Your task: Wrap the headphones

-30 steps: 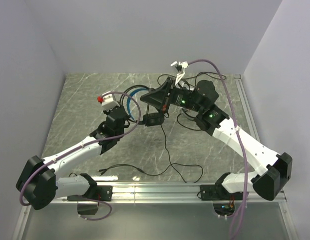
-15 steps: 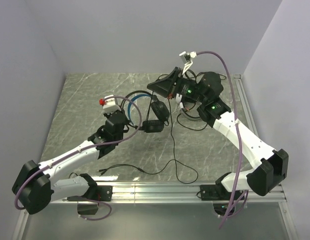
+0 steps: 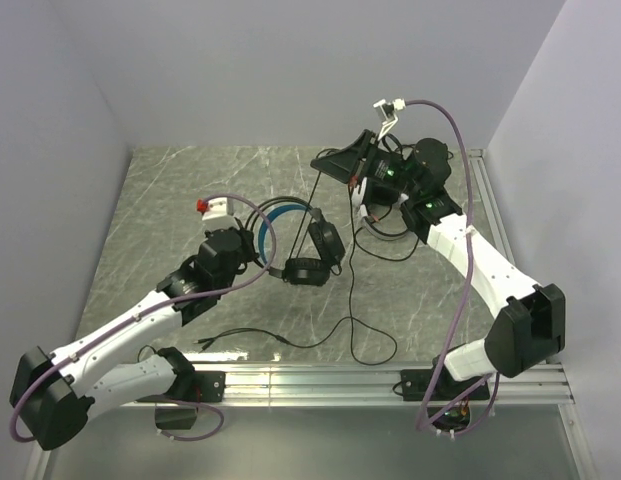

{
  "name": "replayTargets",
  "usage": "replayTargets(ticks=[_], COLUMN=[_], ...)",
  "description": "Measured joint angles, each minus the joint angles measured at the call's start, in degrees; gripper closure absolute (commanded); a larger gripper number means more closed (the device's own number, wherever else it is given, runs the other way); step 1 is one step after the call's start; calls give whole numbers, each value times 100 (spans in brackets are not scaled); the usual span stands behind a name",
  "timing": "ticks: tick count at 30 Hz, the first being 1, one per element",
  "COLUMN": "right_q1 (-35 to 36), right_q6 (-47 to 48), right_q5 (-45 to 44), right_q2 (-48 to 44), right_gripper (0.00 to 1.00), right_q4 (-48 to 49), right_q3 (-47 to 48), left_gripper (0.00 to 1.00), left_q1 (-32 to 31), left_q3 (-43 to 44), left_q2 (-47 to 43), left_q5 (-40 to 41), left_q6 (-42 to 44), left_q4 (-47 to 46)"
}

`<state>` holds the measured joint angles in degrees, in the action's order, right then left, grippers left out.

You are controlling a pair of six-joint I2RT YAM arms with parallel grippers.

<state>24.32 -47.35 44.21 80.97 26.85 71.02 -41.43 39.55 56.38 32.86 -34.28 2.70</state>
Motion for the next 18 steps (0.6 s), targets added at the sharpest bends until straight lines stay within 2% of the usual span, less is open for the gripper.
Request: replayTargets(ticks=[12, 18], right_q1=[-518, -664], right_q6=[-708, -1266], right_q5=[195, 509], right_q2=[157, 538], right_gripper=[100, 100], right_q4=[804, 1729], right_q3=[-704, -1084], left_gripper=[100, 100], left_q1=[0, 0], left_q3=[592, 1060], left_q2=[-581, -658], left_q5=[-656, -1075], left_q6=[-317, -348], left_q4=[1449, 1958])
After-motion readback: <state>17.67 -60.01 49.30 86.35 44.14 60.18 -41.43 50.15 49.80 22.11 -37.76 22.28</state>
